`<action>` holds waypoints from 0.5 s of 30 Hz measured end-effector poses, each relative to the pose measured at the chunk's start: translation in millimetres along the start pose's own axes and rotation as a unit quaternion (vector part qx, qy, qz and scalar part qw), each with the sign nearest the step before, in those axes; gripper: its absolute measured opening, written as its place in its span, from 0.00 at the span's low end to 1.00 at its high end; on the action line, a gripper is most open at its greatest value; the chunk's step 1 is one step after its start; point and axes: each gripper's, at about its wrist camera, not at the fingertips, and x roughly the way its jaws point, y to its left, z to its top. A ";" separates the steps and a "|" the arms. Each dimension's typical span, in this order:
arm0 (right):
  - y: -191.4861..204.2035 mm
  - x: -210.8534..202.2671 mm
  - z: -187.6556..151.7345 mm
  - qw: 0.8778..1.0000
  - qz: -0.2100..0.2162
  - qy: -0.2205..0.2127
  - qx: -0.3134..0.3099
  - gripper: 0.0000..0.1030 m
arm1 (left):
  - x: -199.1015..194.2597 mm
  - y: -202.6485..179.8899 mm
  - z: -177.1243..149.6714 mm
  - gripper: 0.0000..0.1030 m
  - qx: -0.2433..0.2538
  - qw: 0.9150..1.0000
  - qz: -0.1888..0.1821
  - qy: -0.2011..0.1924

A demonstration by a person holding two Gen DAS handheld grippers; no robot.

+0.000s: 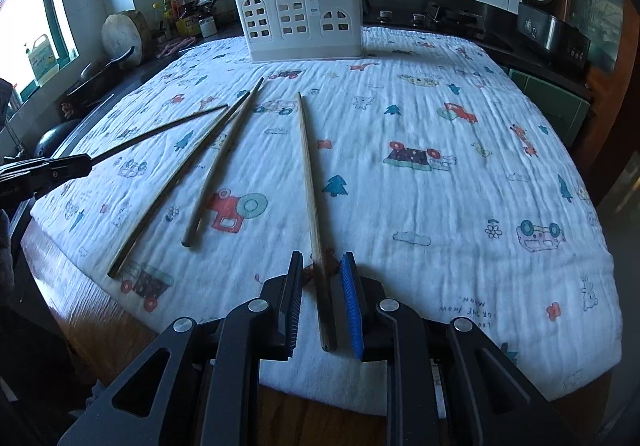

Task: Organize utensils
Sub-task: 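Close the left tool on a chopstick while the right tool lifts its own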

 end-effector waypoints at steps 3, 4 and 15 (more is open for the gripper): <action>7.5 -0.3 -2.3 1.000 -0.014 -0.004 -0.016 0.19 | 2.7 2.5 -3.3 0.06 -0.003 1.000 0.002 0.004; 9.8 -0.1 -2.9 1.000 -0.021 -0.006 -0.021 0.18 | 3.8 3.1 -4.2 0.06 -0.006 1.000 0.000 0.005; 13.6 -15.6 13.1 0.999 -0.025 -0.031 -0.032 0.07 | -19.5 1.6 14.8 0.06 0.002 0.999 0.003 -0.040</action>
